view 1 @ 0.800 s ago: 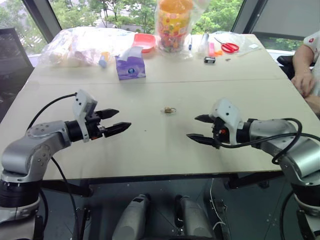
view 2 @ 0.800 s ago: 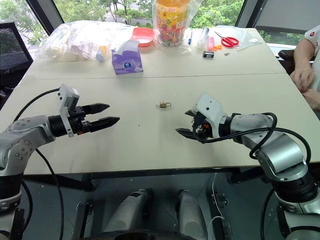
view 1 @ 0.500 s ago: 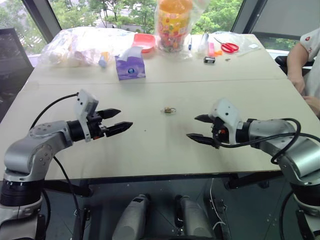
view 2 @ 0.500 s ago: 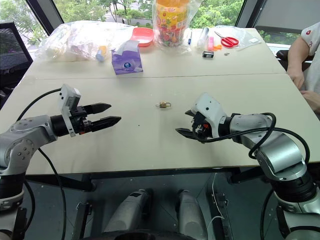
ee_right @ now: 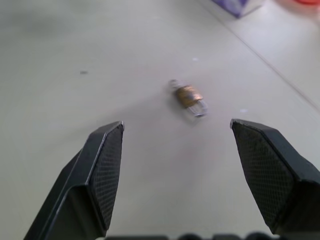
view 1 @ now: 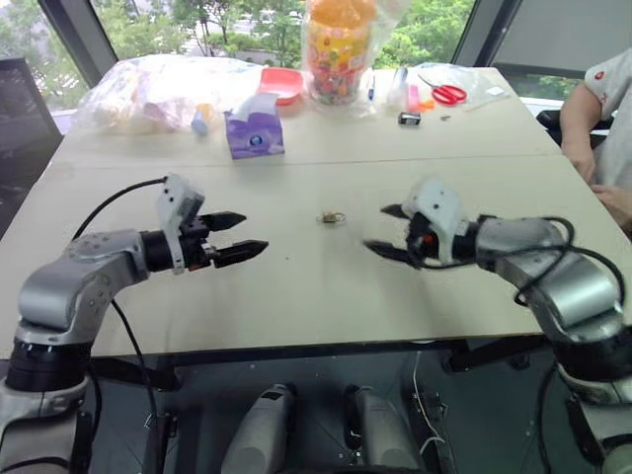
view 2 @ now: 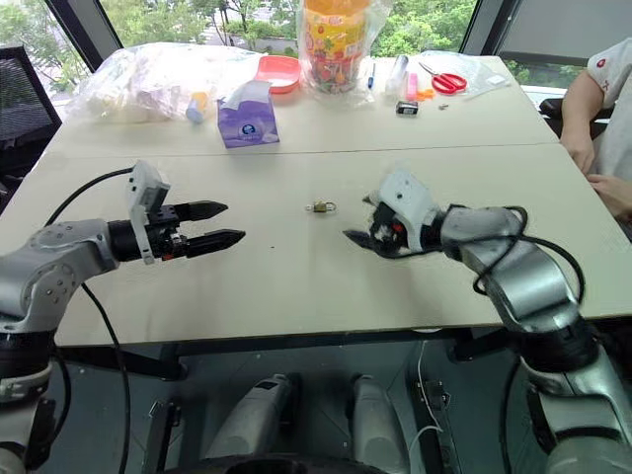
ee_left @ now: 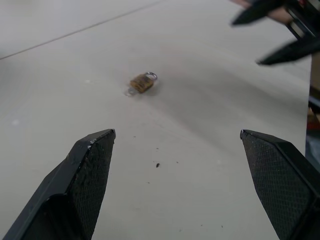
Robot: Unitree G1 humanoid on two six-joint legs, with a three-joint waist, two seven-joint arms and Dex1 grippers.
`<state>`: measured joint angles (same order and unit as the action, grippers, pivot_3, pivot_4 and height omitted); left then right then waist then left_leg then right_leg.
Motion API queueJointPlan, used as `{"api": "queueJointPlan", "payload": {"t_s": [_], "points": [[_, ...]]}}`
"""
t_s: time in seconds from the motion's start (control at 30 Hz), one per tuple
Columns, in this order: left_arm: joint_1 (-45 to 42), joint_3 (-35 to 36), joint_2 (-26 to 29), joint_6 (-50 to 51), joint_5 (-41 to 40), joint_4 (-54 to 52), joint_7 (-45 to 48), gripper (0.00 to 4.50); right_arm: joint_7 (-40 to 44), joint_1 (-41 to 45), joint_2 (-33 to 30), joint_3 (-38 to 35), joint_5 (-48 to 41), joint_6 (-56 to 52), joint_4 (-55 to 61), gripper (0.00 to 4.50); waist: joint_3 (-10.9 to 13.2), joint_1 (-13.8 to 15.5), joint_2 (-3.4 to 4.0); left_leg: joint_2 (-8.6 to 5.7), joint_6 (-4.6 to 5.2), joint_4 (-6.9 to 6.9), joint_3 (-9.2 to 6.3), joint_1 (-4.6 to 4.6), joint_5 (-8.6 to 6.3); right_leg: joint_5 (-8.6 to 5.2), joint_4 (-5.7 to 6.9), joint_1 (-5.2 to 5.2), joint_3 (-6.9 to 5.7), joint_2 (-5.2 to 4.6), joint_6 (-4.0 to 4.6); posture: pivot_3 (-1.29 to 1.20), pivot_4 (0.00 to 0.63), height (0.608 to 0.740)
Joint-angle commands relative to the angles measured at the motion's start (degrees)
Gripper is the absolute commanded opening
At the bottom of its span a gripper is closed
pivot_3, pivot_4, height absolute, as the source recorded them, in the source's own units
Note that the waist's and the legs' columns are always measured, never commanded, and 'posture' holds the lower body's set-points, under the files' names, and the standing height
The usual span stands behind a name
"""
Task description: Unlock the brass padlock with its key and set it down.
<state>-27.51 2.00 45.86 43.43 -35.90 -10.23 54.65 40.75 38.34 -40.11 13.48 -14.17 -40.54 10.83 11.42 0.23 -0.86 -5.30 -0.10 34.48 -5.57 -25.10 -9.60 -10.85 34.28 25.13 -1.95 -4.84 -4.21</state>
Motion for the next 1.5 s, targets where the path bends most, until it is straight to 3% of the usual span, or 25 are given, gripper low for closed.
{"api": "queueJointPlan", "payload": {"t_s": [0.03, 0.23, 0.43, 0.6, 0.77, 0.87, 1.0, 1.23, 1.37, 1.5], "points": [[-3.84, -0.72, 2.99, -2.56, 1.67, 1.6, 5.46, 4.19, 3.34, 6.56, 3.28, 4.35, 4.66, 6.09, -10.94, 3.54, 0.0, -0.13, 0.0, 0.04, 0.0, 0.0, 0.06, 0.0, 0.0, 0.03, -0.03, 0.0, 0.03, 0.07, 0.01, 0.0, 0.15, 0.74], [-4.48, 0.49, 5.06, -5.05, 3.56, 3.5, 7.7, 4.19, 11.94, 17.91, 13.09, 9.84, 9.11, 15.24, -36.39, 3.54, 0.0, -1.26, 0.0, 0.08, 0.06, -0.05, 0.31, 0.01, 0.03, 0.21, 0.0, 0.1, 0.21, 0.21, -0.32, 0.0, 0.15, 0.74], [0.33, 2.98, 3.92, -4.43, 3.06, 0.51, 4.24, 4.19, 12.31, 27.89, 22.14, 9.55, 14.15, 28.03, -61.24, 3.54, 0.01, -1.61, 0.02, 0.09, -0.02, -0.13, 0.42, 0.1, 0.07, 0.26, 0.16, 0.21, 0.41, 0.28, -0.38, 0.0, 0.15, 0.74], [5.0, 6.18, 2.9, -1.81, 0.94, -4.65, 0.29, 4.19, 9.99, 32.97, 26.71, 8.44, 17.98, 35.94, -76.7, 3.54, 0.01, -1.41, 0.02, 0.09, -0.15, -0.24, 0.4, 0.2, 0.13, 0.26, 0.3, 0.24, 0.46, 0.3, -0.38, 0.0, 0.15, 0.74], [6.22, 7.47, 2.69, -0.42, 0.32, -6.95, -2.31, 4.19, 9.91, 34.34, 29.35, 7.56, 20.95, 37.52, -84.04, 3.54, 0.01, -1.46, 0.02, 0.08, -0.28, -0.26, 0.49, 0.42, 0.18, 0.26, 0.71, 0.28, 0.62, 0.3, -0.38, 0.0, 0.15, 0.74], [6.6, 8.12, 2.65, 0.48, -0.14, -8.25, -3.32, 4.25, 9.08, 34.38, 29.96, 6.81, 22.48, 37.37, -86.04, 2.65, 0.01, -1.47, 0.02, 0.11, -0.43, -0.39, 0.53, 0.8, 0.2, 0.14, 0.87, 0.11, 0.7, 0.33, -0.19, 0.0, 0.15, 0.74], [7.2, 8.81, 2.82, 1.26, -0.89, -9.28, -4.42, 4.25, 8.98, 34.41, 30.53, 5.58, 23.94, 37.37, -86.97, 0.69, 0.0, -1.49, 0.02, 0.13, -0.48, -0.39, 0.52, 1.0, 0.23, 0.13, 0.93, -0.04, 0.72, 0.36, -0.16, 0.0, 0.15, 0.74], [5.15, 11.01, -1.24, 1.51, -3.86, -5.39, -7.01, 4.25, 5.77, 35.31, 30.87, 4.14, 26.2, 43.9, -84.18, 0.69, 0.0, -1.62, 0.03, 0.13, -0.48, -0.39, 0.55, 1.07, 0.24, 0.13, 0.95, -0.08, 0.78, 0.39, -0.16, 0.0, 0.15, 0.74], [0.72, 12.61, -4.84, 2.31, -6.98, 1.52, -6.9, 4.25, 4.03, 32.24, 27.55, 3.73, 27.03, 52.76, -69.0, 0.69, 0.02, -1.55, 0.03, 0.14, -0.46, -0.38, 0.55, 1.02, 0.3, 0.14, 0.97, -0.02, 0.78, 0.4, -0.18, 0.0, 0.15, 0.74], [-2.81, 11.69, -5.73, 1.87, -7.07, 5.73, -5.68, 4.25, 5.8, 24.17, 25.01, 3.7, 26.25, 49.23, -48.81, 0.69, -0.01, -1.51, 0.0, 0.13, -0.46, -0.44, 0.56, 1.01, 0.3, 0.22, 0.96, 0.0, 0.82, 0.39, -0.37, 0.0, 0.15, 0.74]]}}
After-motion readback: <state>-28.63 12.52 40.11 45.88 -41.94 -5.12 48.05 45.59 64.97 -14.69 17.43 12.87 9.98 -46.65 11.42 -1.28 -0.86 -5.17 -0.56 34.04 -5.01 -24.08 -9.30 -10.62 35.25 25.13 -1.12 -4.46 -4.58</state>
